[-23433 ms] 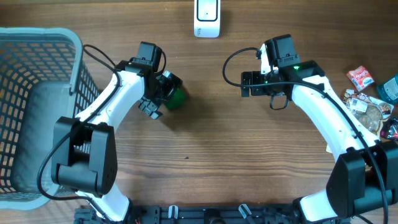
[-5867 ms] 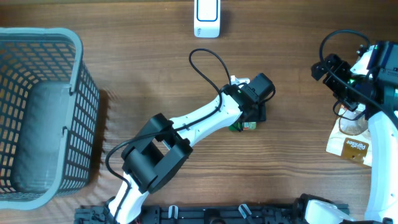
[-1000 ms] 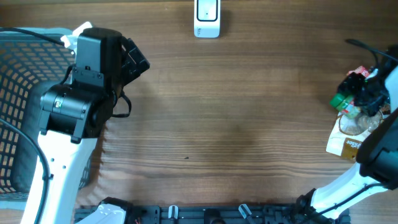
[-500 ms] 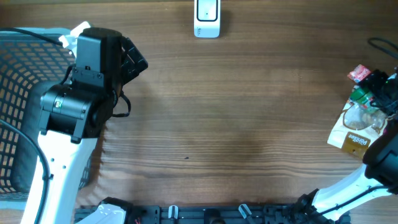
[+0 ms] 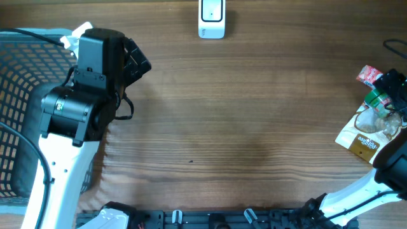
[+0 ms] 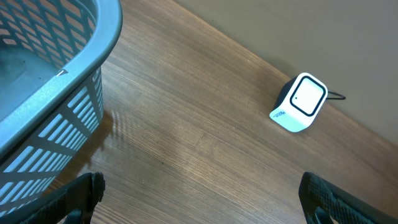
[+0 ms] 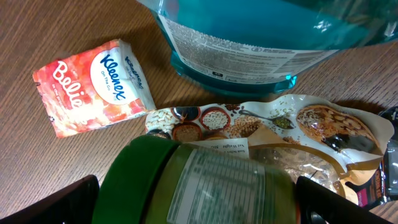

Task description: Scan the item barcode

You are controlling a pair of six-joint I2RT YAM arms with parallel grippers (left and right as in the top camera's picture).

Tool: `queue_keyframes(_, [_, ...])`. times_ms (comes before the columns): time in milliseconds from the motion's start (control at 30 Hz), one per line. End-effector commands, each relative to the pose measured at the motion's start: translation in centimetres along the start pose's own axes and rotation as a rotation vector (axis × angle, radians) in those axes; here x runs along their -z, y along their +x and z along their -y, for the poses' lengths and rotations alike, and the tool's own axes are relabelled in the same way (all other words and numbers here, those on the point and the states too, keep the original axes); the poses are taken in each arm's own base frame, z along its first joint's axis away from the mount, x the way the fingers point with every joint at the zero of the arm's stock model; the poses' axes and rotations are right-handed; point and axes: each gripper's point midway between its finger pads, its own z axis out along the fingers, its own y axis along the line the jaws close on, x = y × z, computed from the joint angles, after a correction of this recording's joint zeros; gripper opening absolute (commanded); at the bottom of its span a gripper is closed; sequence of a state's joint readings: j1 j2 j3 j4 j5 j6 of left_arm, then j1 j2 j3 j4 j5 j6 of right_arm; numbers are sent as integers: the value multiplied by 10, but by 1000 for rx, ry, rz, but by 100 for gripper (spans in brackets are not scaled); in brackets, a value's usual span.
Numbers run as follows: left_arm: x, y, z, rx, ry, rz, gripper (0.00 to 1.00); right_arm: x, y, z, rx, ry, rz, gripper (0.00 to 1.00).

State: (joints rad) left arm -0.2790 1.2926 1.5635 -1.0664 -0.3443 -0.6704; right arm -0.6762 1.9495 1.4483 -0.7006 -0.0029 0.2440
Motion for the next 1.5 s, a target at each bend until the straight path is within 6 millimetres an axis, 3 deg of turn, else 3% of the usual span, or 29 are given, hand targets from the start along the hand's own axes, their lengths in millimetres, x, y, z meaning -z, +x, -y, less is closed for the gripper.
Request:
queue_keyframes(0, [-2,-3,-4,-9,-22,12,100,8,-9,-7,5,-46,19,100])
queue_keyframes(133, [-2,-3,-4,-9,-22,12,100,35,-18,-19,7,-111,69,100])
queue_keyframes(167, [-2,-3,-4,-9,-22,12,100,58,-27,-21,10,-127,123,100])
queue_keyframes(267, [-2,-3,-4,-9,-22,12,100,99,-39,-24,13,-149,220,100])
queue_keyframes(467, [-2,-3,-4,-9,-22,12,100,215,-61,-32,-45,-247,506,100])
queue_keyframes(500, [-2,-3,-4,-9,-22,13,100,245,-62,-36,-33,-285,577,100])
queue_keyframes(633, [-2,-3,-4,-9,-22,14,100,313,-56,-43,1,-372,733,100])
queue_keyframes(700, [-2,-7,-6,-7,-34,33,100,357,-50,-51,35,-451,834,100])
queue_keyframes(800, [4,-32,-10,23,-69,157,100,432,-35,-62,73,-596,1015,100])
queue_keyframes(833, [9,-45,-10,42,-72,220,100,466,-27,-62,58,-655,1101,100])
queue_keyframes(867, [17,-60,-7,49,-56,291,100,488,-23,-60,37,-696,1156,100])
queue_keyframes(900, [31,-81,0,61,-18,383,100,525,-13,-58,17,-764,1254,100])
queue_keyframes(967, [57,-114,9,110,46,535,100,580,5,-54,25,-851,1418,100])
queue_keyframes(1067, [107,-165,23,169,156,787,100,630,28,-48,67,-912,1590,100])
queue_keyframes(1100, [133,-187,30,132,185,910,100,648,38,-46,91,-924,1658,100])
queue_keyframes(1167, [153,-200,33,59,168,1003,100,654,43,-45,104,-924,1684,100])
queue_keyframes(1233, [158,-203,33,-85,89,1036,100,650,45,-46,100,-917,1657,100])
queue_keyframes(1400, [133,-187,21,-419,-144,922,100,617,48,-57,172,-862,1511,100])
queue_keyframes(1467, [132,-180,23,-461,-90,896,100,601,54,-63,231,-821,1457,100])
